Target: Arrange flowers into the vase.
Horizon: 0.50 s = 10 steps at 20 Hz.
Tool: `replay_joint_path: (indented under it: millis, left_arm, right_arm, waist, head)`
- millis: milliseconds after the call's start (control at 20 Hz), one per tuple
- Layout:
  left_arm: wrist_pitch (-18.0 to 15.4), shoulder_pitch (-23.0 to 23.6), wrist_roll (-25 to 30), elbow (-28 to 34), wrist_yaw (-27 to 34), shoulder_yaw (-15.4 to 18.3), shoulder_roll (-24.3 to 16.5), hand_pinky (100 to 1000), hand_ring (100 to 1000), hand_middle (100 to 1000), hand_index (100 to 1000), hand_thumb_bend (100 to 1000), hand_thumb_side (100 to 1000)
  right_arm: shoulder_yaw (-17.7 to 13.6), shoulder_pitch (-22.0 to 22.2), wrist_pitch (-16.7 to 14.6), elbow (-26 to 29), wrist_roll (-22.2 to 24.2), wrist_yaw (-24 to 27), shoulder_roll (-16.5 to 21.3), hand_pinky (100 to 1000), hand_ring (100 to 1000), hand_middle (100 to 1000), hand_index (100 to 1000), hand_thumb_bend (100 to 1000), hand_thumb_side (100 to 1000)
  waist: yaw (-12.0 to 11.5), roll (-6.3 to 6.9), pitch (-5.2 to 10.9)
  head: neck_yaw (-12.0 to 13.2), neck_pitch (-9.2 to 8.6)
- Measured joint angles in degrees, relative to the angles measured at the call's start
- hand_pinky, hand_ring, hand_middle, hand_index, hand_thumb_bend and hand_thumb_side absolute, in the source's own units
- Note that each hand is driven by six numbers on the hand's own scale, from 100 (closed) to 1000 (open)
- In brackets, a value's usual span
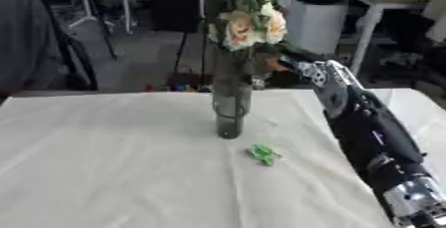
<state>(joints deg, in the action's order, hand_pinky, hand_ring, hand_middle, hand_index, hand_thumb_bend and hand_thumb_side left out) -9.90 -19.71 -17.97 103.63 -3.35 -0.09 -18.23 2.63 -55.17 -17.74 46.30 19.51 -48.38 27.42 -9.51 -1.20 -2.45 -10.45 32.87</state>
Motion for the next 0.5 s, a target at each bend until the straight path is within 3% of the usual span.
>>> replay_joint_path:
  millis: [500]
  left_arm:
    - [-0.1, 0.1, -0.1, 0.0, 0.0, 0.0, 0.0, 755, 656, 691, 796, 605, 863]
  right_arm:
    - [0.6, 0.2, -2.7, 0.4, -1.2, -6.8, 0.1, 1000, 1000, 1000, 1000, 622, 836]
  waist:
    - [0.0, 0.04, 0.02]
  head:
    - [0.1, 0.00]
